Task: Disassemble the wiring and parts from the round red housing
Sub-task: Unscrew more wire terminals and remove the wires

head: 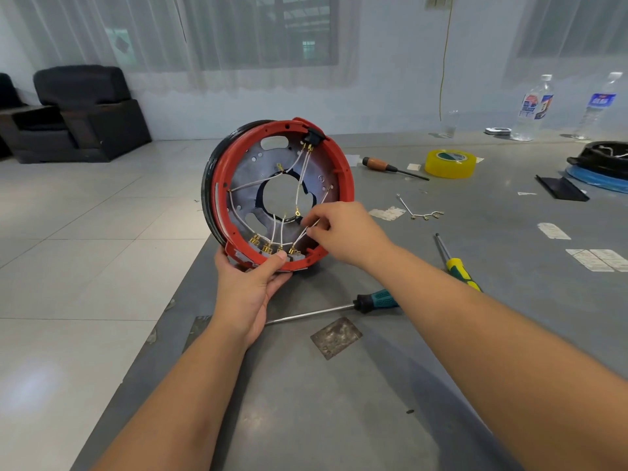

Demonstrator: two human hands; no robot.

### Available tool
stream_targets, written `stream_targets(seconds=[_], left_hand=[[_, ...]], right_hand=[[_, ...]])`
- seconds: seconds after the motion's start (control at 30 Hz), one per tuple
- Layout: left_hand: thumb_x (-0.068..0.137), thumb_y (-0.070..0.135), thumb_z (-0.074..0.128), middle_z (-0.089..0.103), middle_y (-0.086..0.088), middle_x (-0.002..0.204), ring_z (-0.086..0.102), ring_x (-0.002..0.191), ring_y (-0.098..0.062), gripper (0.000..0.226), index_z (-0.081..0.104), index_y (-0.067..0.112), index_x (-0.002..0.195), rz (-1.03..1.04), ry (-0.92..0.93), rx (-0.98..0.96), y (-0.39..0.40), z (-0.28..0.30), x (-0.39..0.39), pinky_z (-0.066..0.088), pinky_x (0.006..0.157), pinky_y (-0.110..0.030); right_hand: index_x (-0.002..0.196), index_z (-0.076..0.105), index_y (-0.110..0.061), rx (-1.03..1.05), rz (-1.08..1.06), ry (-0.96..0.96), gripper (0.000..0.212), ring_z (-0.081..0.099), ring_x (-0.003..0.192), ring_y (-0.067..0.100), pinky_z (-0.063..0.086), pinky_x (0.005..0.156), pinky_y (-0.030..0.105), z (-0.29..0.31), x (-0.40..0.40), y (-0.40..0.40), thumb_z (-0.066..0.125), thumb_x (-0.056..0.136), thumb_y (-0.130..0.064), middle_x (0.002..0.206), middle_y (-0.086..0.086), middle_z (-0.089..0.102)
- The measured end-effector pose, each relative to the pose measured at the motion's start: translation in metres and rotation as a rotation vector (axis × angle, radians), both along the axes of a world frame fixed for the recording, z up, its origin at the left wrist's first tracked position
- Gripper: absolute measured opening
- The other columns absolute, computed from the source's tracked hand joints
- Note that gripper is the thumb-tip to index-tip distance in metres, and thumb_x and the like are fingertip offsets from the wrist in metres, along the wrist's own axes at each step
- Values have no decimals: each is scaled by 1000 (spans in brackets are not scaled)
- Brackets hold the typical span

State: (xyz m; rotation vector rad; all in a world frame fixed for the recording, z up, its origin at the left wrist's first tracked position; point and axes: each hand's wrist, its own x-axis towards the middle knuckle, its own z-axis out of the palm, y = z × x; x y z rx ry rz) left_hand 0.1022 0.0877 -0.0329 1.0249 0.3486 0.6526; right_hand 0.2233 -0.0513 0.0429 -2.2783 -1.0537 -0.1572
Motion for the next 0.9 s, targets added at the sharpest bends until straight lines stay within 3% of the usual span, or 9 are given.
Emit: stream_targets(seconds=[0.17,0.3,0.57,0.7,0.8,0.9], left_hand=[[85,-5,82,62,-19,137,76,109,-36,76,42,25,142,5,3,-1,0,1,0,63,91,-54],[85,-5,82,64,-15,137,76,108,-35,76,42,27,142,3,1,-11,-1,2,0,63,91,-55],[87,-4,81,64,-15,136,76,108,-36,68,45,29,134,7,6,-16,-1,3,0,65,87,-50],[87,-3,80,64,-14,136,77,107,-35,70,43,27,138,9,8,-19,-1,4,-1,66,84,-47],[87,-3,81,65,-14,135,77,106,-34,67,44,26,135,6,2,-20,-1,5,-1,66,83,-45],[88,-4,80,66,-13,134,78,104,-33,67,44,24,137,7,1,-21,-2,6,-2,66,82,-44]], right_hand=[[113,70,-32,-142,42,-128,19,64,92,19,58,76,42,0,-2,7,61,98,-26,91,-8,66],[111,69,-35,-200,40,-219,16,62,102,21,58,76,42,1,-4,10,60,99,-31,107,-3,67],[106,72,-34,-120,29,-315,13,64,99,21,55,73,38,0,-3,10,62,98,-35,104,-5,71],[103,75,-25,44,82,-174,11,66,84,13,57,78,35,-2,-5,3,68,95,-26,91,-5,73],[98,76,-24,198,99,47,8,68,77,3,54,76,21,-5,-13,-8,71,93,-24,81,-14,71],[92,76,-20,304,121,297,6,73,74,9,59,74,27,-6,-24,-22,71,93,-22,75,-5,75]])
